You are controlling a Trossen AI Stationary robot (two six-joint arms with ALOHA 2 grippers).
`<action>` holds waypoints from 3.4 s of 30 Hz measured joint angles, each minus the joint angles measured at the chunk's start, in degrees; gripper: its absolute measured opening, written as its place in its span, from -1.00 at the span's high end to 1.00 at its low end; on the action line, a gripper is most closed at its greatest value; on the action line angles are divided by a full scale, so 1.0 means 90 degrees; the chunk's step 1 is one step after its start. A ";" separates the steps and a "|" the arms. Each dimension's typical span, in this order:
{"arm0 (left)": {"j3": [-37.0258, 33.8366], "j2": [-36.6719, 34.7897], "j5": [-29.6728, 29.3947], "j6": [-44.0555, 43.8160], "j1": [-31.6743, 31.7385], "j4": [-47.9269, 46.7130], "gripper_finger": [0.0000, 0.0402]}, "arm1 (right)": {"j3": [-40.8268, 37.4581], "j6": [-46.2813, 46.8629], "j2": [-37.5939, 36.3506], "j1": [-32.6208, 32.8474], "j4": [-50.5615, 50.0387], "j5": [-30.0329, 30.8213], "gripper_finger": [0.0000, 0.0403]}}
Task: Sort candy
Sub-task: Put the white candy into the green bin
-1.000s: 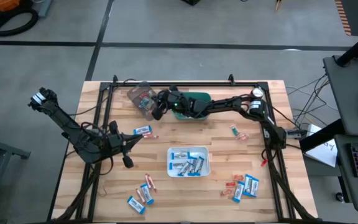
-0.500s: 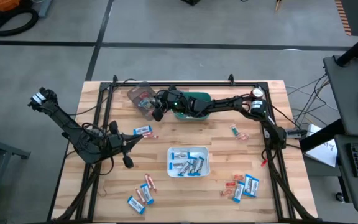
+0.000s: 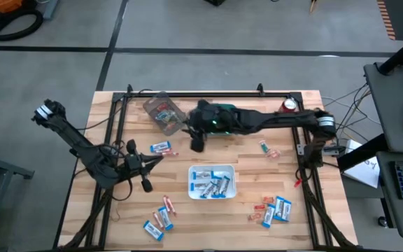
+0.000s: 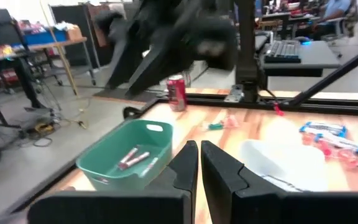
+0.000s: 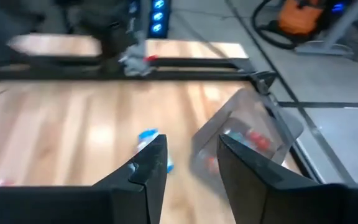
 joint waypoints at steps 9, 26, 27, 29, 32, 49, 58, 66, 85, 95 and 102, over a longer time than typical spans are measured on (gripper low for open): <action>0.0000 0.0477 0.1026 -0.0729 0.0407 0.0118 1.00 | -0.1196 0.0404 -0.1858 0.0966 -0.0547 0.0140 0.38; 0.0010 0.0668 0.4730 -0.1044 0.2845 -0.2230 1.00 | -0.2649 0.1260 -0.3036 0.2077 -0.0390 0.1512 0.38; 0.0010 0.0733 0.4762 -0.1027 0.2937 -0.2435 1.00 | -0.2663 0.1273 -0.3026 0.2077 -0.0391 0.1513 0.38; 0.0010 0.0907 0.4772 -0.1030 0.3074 -0.2820 1.00 | -0.2693 0.1276 -0.3007 0.2075 -0.0379 0.1518 0.38; 0.0010 0.1186 0.4871 -0.1029 0.3201 -0.2864 1.00 | -0.2717 0.1331 -0.2955 0.2072 -0.0382 0.1523 0.38; 0.0010 0.2717 0.4672 -0.0198 0.3740 -0.2546 0.47 | -0.2947 0.1521 -0.2949 0.2072 -0.0380 0.1518 0.38; 0.0015 0.3267 0.4648 -0.0142 0.3976 -0.2393 0.50 | -0.3050 0.1652 -0.2949 0.2072 -0.0383 0.1518 0.38; 0.0022 0.3341 0.4749 -0.0142 0.3973 -0.2329 0.62 | -0.3058 0.1654 -0.2949 0.2072 -0.0379 0.1517 0.38; 0.0073 0.3078 0.5205 -0.0188 0.3888 -0.2390 0.97 | -0.3102 0.1654 -0.2949 0.2075 -0.0382 0.1513 0.38; 0.0708 0.1938 0.5410 0.0716 0.3863 -0.2228 0.99 | -0.3118 0.1653 -0.2949 0.2075 -0.0382 0.1510 0.38; 0.1539 0.1877 0.5353 0.1961 0.4274 -0.1408 0.99 | -0.3121 0.1582 -0.2949 0.2075 -0.0379 0.1510 0.38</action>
